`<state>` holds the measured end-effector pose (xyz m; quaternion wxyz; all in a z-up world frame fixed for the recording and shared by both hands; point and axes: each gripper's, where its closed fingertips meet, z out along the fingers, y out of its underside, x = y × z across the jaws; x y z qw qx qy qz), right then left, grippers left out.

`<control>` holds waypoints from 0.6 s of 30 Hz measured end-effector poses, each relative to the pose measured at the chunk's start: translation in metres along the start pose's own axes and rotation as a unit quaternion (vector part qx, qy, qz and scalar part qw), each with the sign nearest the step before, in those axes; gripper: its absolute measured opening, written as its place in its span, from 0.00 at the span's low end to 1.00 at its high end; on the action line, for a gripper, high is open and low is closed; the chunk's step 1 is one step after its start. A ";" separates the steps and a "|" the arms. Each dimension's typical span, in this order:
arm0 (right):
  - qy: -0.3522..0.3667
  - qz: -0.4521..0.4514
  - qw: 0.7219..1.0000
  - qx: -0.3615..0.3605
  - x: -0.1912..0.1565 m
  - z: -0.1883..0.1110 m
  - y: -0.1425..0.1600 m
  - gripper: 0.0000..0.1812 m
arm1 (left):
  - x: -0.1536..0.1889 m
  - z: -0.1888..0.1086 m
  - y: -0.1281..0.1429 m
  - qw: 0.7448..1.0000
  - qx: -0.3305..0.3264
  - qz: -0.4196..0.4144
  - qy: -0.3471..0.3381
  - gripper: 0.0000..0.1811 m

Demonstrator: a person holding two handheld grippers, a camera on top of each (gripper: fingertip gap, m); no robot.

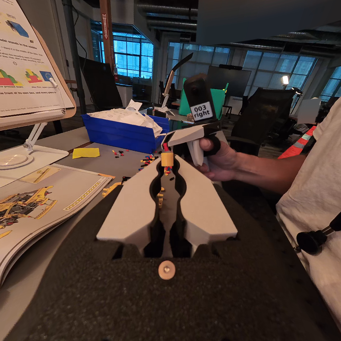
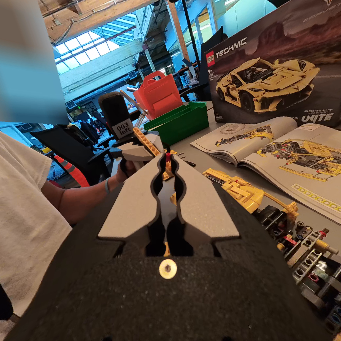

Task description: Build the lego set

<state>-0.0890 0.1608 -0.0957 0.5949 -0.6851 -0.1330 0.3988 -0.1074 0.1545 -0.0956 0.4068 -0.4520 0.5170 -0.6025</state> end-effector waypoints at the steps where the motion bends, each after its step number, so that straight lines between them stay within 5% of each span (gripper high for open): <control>1: -0.001 0.003 1.000 0.007 0.000 -0.001 -0.001 0.02 | 0.000 0.000 0.000 1.000 0.001 0.000 0.000 0.04; 18: -0.024 0.002 1.000 0.014 -0.010 0.011 -0.001 0.01 | 0.001 0.001 0.002 1.000 -0.004 -0.002 0.004 0.04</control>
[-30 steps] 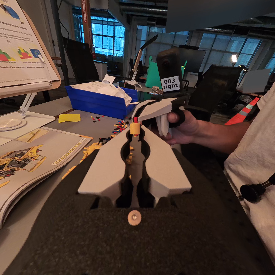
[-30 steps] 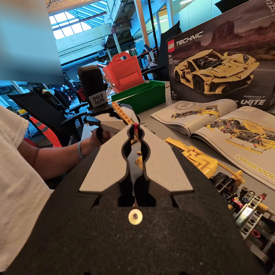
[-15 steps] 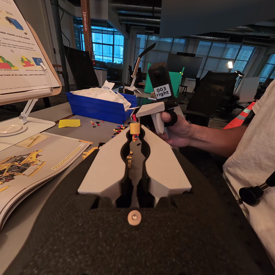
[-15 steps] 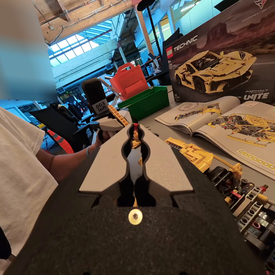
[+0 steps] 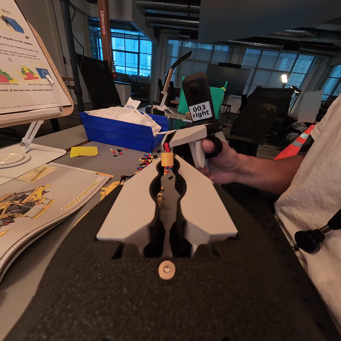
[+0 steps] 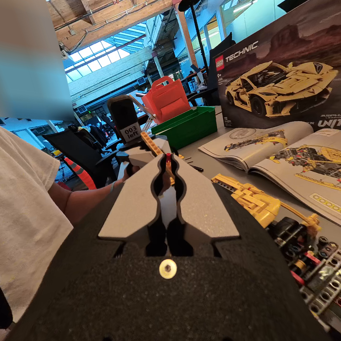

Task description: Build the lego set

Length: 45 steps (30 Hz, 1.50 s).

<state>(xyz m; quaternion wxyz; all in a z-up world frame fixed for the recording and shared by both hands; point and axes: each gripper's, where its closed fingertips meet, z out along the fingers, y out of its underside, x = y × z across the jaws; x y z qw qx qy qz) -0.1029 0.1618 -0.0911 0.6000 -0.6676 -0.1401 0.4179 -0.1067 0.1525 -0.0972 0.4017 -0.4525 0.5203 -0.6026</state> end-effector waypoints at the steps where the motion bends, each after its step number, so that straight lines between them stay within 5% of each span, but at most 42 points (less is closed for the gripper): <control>1: -0.004 -0.001 1.000 -0.002 -0.002 0.002 0.000 0.01 | 0.000 0.000 0.000 1.000 0.000 0.000 0.000 0.04; 36: -0.003 -0.050 0.998 -0.039 -0.003 0.006 0.009 0.01 | 0.001 0.001 0.004 1.000 -0.008 -0.023 0.012 0.04; 45: -0.039 -0.041 0.998 -0.008 -0.012 0.009 0.000 0.01 | 0.006 -0.003 -0.007 0.993 0.041 -0.093 0.062 0.04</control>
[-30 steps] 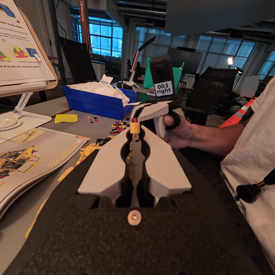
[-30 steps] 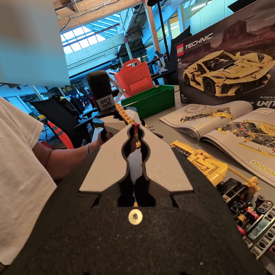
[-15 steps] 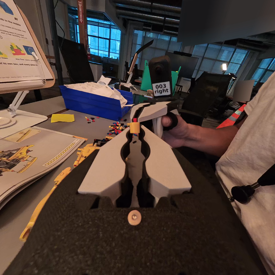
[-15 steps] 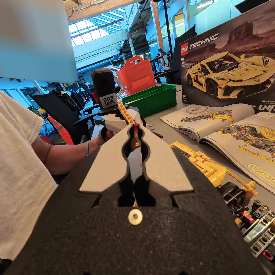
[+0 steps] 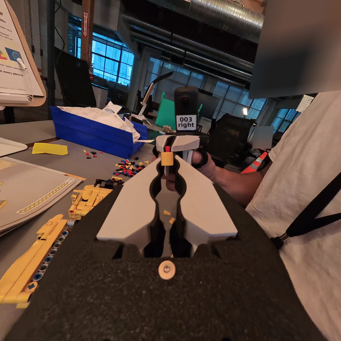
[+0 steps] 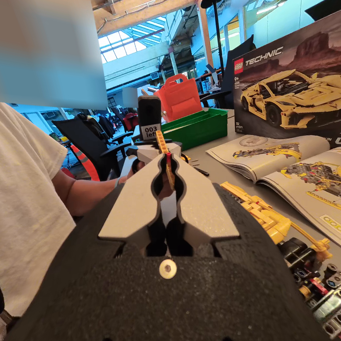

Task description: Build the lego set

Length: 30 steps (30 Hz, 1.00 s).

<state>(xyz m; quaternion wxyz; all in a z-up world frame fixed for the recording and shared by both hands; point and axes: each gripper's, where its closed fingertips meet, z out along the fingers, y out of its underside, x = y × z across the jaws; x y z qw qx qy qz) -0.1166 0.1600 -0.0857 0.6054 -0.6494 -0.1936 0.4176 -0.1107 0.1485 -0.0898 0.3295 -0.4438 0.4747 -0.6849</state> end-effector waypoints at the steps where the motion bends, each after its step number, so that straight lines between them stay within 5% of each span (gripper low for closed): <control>1: 0.003 -0.004 1.000 -0.001 0.000 0.000 -0.001 0.01 | 0.000 0.001 0.000 1.000 0.000 -0.001 0.000 0.04; 13: 0.050 -0.013 0.997 -0.058 0.010 0.001 0.007 0.01 | -0.010 -0.001 0.004 0.999 -0.014 0.002 -0.031 0.03; 30: 0.076 0.006 0.997 -0.032 0.013 0.004 0.005 0.01 | -0.016 0.002 0.009 0.997 -0.032 0.032 -0.064 0.04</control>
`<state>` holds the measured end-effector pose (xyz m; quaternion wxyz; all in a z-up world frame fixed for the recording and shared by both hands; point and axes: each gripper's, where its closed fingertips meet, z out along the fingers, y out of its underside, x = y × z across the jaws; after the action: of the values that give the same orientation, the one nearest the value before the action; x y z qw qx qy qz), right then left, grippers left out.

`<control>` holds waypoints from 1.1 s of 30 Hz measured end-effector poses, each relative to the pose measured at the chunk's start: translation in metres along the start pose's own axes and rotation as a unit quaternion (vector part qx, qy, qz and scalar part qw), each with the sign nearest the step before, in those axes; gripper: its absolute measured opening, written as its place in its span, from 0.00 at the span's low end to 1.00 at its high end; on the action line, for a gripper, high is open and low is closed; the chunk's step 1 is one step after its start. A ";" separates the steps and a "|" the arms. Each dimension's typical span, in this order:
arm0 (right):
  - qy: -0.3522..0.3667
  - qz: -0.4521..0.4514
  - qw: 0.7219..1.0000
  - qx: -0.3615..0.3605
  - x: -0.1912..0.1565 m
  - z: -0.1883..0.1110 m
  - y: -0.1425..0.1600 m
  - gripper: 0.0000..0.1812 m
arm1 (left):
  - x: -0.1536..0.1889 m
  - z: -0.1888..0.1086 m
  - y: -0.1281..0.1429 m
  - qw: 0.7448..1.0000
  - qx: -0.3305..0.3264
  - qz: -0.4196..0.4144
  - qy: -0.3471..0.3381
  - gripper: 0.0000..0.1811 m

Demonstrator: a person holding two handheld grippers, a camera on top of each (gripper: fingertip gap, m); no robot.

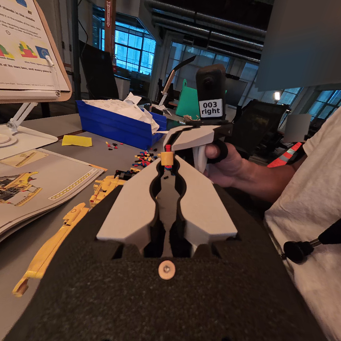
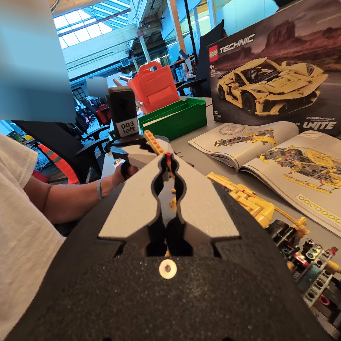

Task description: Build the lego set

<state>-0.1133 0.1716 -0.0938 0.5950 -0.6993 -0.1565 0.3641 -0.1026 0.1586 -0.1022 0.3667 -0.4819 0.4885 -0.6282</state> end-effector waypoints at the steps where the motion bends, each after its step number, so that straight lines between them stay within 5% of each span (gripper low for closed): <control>1: -0.001 0.002 1.000 -0.002 -0.001 0.001 0.001 0.01 | 0.000 -0.001 0.000 1.000 0.000 -0.003 0.001 0.04; 19: -0.003 -0.005 1.000 -0.010 0.002 -0.004 0.002 0.01 | -0.003 -0.006 -0.009 1.000 0.025 -0.012 -0.003 0.04; 26: 0.001 -0.030 0.998 -0.049 0.002 -0.008 0.003 0.01 | -0.006 -0.001 0.005 0.997 -0.029 0.060 -0.039 0.04; 33: 0.009 -0.089 0.981 -0.171 0.007 -0.021 0.021 0.01 | -0.004 0.007 0.021 0.977 -0.083 0.180 -0.076 0.04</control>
<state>-0.0982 0.1562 -0.1159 0.4980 -0.7772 -0.2724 0.2715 -0.0950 0.1547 -0.1235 0.4686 -0.4611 0.5882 -0.4710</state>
